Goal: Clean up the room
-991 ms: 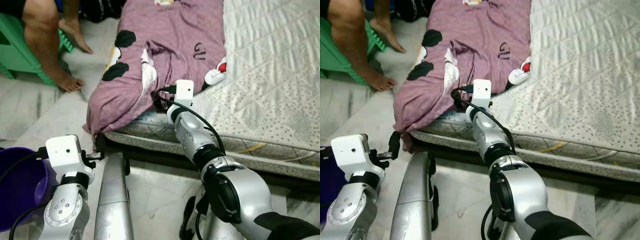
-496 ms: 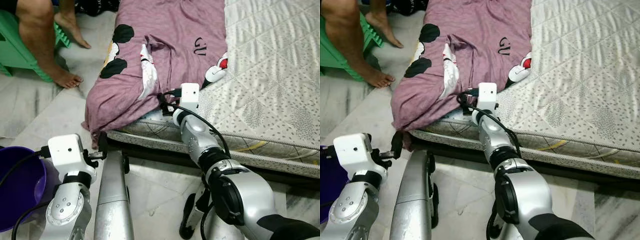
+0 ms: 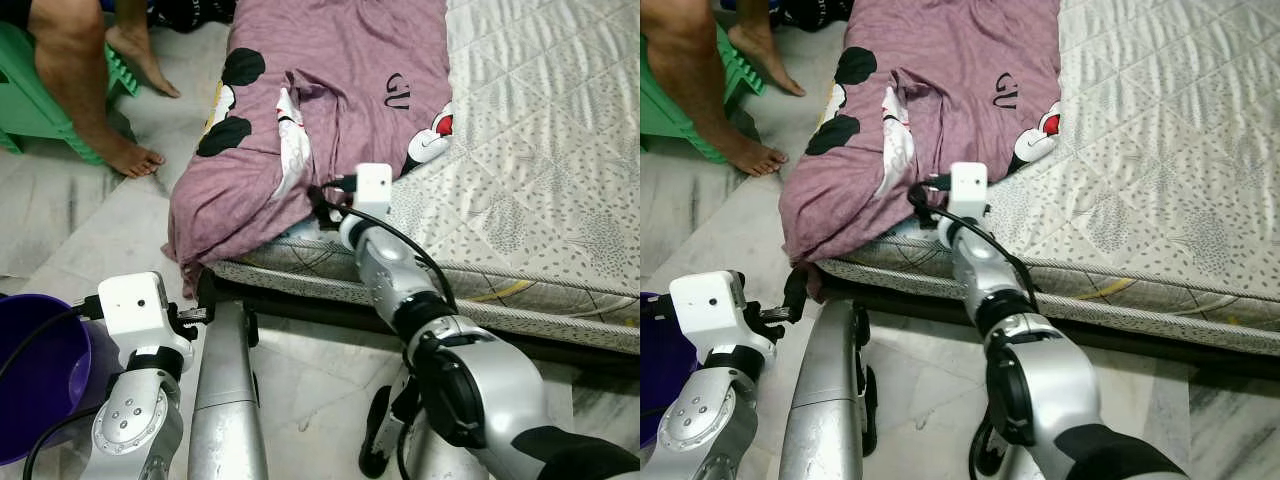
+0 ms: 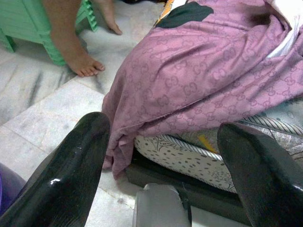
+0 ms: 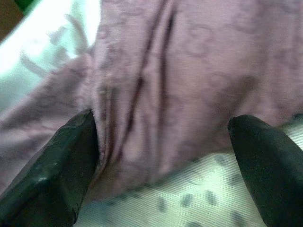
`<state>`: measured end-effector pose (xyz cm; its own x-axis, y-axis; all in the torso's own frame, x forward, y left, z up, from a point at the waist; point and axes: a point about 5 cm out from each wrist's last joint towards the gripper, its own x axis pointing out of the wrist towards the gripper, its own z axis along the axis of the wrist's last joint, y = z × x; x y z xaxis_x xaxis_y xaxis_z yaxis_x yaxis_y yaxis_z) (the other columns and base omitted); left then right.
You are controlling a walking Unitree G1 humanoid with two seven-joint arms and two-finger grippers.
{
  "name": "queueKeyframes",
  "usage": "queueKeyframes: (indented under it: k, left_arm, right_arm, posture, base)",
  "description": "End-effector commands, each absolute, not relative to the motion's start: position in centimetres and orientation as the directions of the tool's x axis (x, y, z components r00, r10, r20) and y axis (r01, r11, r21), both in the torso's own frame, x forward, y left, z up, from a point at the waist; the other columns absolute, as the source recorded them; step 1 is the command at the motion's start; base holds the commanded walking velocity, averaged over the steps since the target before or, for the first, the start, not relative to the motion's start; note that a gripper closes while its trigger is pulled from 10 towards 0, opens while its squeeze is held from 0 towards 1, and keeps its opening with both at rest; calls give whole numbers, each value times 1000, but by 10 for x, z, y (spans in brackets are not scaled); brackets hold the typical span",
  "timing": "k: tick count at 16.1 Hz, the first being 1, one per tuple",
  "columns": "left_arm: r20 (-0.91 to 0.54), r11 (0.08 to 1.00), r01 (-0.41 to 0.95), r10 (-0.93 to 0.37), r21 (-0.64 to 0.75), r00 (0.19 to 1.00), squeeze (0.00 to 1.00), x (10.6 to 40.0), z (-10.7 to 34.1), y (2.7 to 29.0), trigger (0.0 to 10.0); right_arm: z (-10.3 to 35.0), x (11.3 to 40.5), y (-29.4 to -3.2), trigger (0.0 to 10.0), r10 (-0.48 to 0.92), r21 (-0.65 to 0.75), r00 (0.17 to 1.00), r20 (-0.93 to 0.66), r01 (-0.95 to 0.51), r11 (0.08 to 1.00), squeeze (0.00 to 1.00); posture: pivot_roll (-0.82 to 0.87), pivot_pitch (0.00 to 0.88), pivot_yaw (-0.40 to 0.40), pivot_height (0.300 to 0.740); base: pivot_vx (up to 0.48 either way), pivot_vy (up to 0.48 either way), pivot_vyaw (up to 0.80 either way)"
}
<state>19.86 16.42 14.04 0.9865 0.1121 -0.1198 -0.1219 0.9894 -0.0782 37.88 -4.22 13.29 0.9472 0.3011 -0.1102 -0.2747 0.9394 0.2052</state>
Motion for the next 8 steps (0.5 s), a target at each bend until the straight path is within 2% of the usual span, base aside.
queueKeyframes:
  k: [1, 2, 8]
  left_arm:
    - [-126, 988, -136, 127, -67, 984, 0, 195, 141, 168, 10000]
    - [-125, 988, -137, 128, -66, 984, 0, 196, 141, 168, 10000]
    - [-117, 988, -140, 132, -63, 984, 0, 200, 142, 169, 10000]
  right_arm:
    - [131, 376, -32, 2706, 304, 254, 945, -123, -266, 930, 0]
    - [131, 374, -29, 0, 298, 278, 946, -126, -255, 926, 0]
    - [138, 377, -28, 0, 212, 312, 969, -128, -163, 936, 0]
  posture:
    - [330, 323, 16, 537]
    - [328, 320, 15, 537]
    - [332, 309, 15, 537]
  base:
    - [0, 0, 0]
    - [0, 0, 0]
    - [0, 0, 0]
